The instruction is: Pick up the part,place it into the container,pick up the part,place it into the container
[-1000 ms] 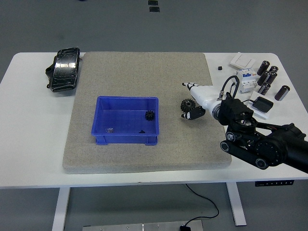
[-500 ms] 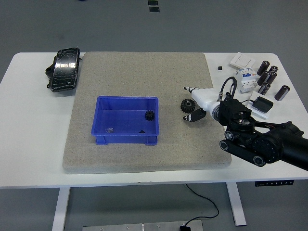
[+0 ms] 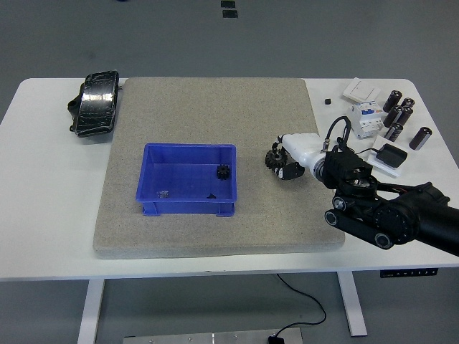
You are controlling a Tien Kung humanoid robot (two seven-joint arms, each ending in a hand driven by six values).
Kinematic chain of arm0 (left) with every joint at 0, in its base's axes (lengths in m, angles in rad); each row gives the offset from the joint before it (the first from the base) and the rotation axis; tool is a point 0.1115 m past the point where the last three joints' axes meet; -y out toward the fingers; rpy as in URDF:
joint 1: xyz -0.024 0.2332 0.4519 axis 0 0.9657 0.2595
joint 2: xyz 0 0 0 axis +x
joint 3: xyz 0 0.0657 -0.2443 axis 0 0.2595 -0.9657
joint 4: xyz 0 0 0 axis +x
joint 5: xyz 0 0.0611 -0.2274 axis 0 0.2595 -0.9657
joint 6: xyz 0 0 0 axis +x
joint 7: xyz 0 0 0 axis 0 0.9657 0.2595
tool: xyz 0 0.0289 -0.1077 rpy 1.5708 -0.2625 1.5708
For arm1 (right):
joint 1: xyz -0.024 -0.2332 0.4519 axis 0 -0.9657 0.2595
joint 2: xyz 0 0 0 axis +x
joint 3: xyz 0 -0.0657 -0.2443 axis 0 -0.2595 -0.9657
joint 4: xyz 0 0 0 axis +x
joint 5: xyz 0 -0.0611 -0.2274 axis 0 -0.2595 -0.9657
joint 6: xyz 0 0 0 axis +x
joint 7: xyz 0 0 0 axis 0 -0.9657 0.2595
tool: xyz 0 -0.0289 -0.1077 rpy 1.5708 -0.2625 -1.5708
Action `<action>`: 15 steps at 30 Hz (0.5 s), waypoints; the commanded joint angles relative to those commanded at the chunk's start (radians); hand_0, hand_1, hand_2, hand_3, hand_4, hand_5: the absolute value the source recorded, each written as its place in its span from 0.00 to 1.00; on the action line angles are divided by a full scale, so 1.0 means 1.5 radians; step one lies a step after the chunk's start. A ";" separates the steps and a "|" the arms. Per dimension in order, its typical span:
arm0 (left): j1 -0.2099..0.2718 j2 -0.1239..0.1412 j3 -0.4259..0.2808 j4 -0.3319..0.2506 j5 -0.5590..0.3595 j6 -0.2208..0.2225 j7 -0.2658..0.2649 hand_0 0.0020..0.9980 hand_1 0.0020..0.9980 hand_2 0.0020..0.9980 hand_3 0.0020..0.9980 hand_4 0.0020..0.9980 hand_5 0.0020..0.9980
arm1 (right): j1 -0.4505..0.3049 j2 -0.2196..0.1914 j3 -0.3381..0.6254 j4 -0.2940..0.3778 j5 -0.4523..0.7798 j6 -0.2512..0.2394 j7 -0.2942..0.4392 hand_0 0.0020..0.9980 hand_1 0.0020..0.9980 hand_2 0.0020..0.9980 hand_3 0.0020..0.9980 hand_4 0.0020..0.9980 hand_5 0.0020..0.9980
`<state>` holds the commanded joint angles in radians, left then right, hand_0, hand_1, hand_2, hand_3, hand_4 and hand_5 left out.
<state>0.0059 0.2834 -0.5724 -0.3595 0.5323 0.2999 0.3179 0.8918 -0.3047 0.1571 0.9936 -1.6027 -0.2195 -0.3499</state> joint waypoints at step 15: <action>0.002 -0.002 0.004 0.001 -0.007 0.002 -0.004 0.68 0.67 0.60 0.56 0.49 0.49 | -0.015 -0.016 0.037 0.034 -0.019 -0.025 0.006 0.39 0.57 0.59 0.68 0.50 0.15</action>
<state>0.0095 0.2806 -0.5660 -0.3587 0.5212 0.3026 0.3116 0.8695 -0.3291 0.2119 1.0444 -1.6315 -0.2567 -0.3409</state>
